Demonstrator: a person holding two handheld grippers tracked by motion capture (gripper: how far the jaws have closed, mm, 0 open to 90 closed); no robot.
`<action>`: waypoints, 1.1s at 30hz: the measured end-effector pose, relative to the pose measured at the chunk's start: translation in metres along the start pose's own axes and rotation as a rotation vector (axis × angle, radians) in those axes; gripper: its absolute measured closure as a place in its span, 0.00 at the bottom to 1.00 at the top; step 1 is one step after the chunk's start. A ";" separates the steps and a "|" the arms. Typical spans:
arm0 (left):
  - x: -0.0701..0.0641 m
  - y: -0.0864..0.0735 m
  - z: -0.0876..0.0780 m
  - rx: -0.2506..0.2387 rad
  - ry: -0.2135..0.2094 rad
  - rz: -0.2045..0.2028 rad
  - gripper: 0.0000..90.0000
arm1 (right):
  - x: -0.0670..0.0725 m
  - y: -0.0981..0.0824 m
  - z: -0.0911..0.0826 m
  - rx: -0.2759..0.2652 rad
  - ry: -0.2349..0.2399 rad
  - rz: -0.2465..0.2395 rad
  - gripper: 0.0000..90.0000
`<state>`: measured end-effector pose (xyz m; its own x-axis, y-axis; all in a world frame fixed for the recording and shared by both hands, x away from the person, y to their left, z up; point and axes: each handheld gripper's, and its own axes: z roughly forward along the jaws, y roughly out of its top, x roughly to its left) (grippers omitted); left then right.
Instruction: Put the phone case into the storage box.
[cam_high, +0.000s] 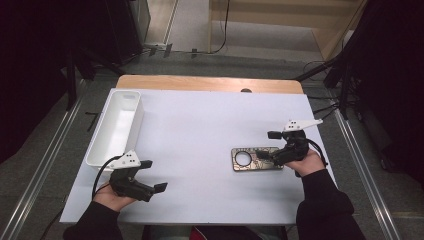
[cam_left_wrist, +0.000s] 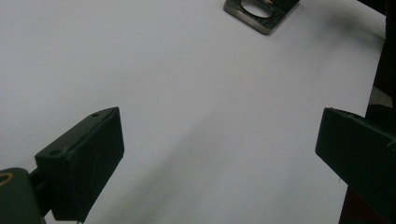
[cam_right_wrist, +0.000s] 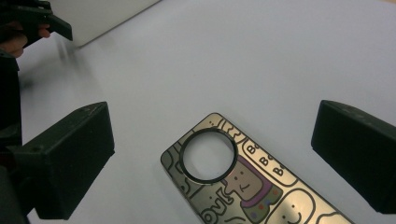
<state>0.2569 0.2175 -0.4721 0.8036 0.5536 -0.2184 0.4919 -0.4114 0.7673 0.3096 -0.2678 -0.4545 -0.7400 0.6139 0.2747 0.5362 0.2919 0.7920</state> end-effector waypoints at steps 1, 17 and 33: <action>0.000 0.000 0.000 -0.002 0.000 -0.002 0.01 | -0.001 0.001 0.000 0.001 0.002 -0.004 0.00; 0.002 0.000 -0.001 -0.007 -0.001 -0.018 0.01 | -0.017 0.008 0.001 0.039 0.127 -0.115 0.00; 0.003 -0.001 0.000 -0.009 -0.004 -0.020 0.01 | -0.026 0.008 0.003 0.032 0.200 -0.177 0.07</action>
<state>0.2584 0.2196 -0.4730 0.7952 0.5586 -0.2358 0.5045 -0.3937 0.7684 0.3344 -0.2787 -0.4570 -0.8873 0.3952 0.2378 0.4013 0.4071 0.8205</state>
